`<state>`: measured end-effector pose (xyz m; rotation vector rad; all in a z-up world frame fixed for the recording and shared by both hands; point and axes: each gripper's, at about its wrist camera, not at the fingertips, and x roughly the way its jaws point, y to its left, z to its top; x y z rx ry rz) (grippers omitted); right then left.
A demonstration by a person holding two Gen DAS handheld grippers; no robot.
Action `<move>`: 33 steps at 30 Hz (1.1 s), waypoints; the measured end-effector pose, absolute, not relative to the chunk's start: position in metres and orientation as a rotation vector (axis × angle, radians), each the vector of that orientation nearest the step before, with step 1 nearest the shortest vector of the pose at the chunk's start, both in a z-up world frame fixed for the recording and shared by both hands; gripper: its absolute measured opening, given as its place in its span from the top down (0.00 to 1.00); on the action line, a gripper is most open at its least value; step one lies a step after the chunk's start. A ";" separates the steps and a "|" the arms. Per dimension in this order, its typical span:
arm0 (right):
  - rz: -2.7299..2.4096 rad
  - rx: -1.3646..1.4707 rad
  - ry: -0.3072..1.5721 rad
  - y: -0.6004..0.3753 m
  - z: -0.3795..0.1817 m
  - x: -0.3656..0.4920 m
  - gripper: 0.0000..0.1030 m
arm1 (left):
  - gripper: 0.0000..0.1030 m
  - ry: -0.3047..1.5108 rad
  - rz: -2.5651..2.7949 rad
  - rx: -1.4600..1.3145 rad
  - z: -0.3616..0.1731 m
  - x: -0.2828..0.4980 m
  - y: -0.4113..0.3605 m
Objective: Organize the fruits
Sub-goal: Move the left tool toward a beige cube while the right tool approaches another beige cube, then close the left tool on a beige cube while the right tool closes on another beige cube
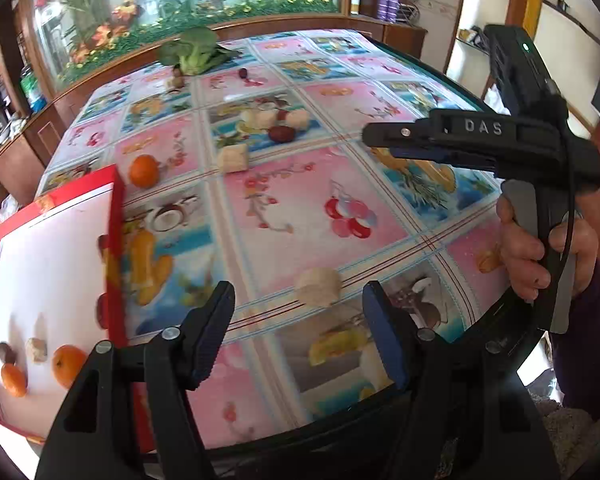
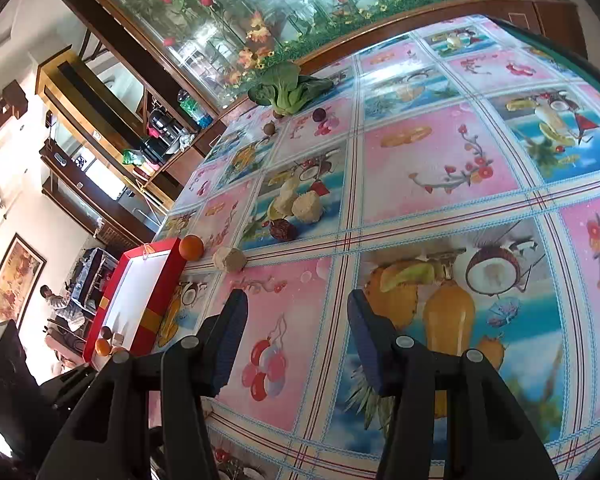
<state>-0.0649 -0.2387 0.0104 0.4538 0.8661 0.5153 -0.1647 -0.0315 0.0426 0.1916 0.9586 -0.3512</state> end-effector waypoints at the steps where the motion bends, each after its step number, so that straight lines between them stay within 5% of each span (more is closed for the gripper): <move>1: 0.516 0.458 0.865 -0.239 0.010 -0.065 0.50 | 0.35 0.962 -0.354 0.199 0.040 -0.164 -0.034; 13: 0.523 0.442 0.845 -0.240 0.012 -0.068 0.50 | 0.69 1.023 -0.382 0.189 0.016 -0.152 -0.046; 33: 0.570 0.120 0.875 -0.115 0.022 -0.028 0.50 | 0.69 0.878 -0.280 0.043 0.058 -0.156 0.018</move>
